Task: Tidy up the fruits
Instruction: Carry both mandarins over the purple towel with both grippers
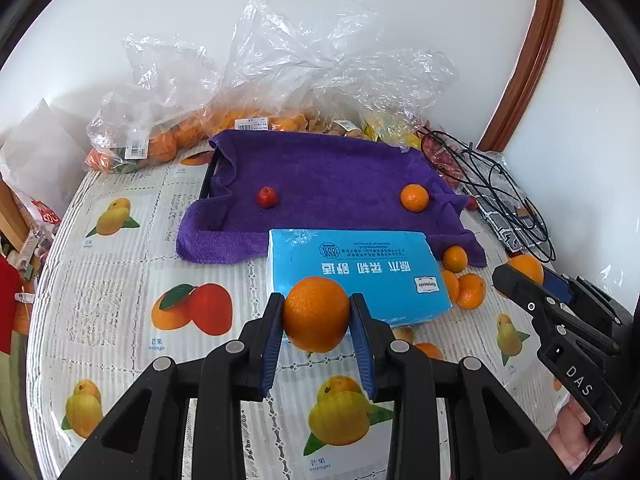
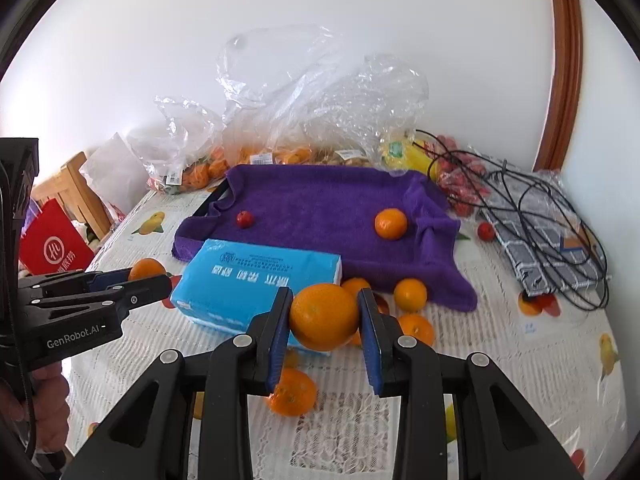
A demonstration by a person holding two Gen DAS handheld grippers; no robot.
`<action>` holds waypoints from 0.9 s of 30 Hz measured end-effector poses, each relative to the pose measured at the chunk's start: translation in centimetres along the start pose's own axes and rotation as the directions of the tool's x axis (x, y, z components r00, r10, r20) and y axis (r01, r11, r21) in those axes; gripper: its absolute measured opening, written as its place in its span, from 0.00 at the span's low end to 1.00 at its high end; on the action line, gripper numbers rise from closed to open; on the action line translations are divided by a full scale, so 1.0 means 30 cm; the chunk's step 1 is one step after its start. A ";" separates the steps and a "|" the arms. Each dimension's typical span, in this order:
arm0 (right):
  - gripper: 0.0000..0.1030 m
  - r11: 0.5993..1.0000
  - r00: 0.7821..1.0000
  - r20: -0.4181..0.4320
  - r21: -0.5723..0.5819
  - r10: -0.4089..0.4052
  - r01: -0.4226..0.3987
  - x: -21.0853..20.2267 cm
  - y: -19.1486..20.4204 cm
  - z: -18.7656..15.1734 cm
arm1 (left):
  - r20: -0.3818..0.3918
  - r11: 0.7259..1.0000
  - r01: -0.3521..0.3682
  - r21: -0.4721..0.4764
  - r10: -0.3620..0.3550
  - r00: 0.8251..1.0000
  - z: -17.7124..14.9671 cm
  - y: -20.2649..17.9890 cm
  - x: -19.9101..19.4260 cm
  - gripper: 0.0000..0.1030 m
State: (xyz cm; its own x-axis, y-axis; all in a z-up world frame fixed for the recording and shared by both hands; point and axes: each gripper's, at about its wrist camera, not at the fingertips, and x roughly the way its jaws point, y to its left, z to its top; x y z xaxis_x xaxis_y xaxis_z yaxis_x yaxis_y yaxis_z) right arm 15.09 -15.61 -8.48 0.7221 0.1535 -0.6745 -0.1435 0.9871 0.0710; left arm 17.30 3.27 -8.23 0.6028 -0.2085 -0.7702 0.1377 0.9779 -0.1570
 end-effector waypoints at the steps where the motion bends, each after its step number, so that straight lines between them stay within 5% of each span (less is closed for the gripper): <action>1: 0.32 1.000 1.000 -0.001 -0.007 -0.002 0.002 0.004 -0.002 0.007 | 0.003 1.000 0.000 0.000 0.000 1.000 0.004 0.001 -0.001 0.30; 27: 0.32 1.000 1.000 0.025 0.031 -0.003 0.002 0.142 -0.048 0.175 | 0.013 1.000 -0.008 0.010 0.008 1.000 0.211 0.015 0.089 0.30</action>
State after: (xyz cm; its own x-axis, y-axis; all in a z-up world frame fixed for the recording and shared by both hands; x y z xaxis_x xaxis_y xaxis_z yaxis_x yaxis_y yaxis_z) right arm 21.93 -16.14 -7.60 0.7392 0.1516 -0.6562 -0.1209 0.9884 0.0922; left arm 23.94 3.07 -6.45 0.6142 -0.2007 -0.7632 0.1405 0.9795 -0.1445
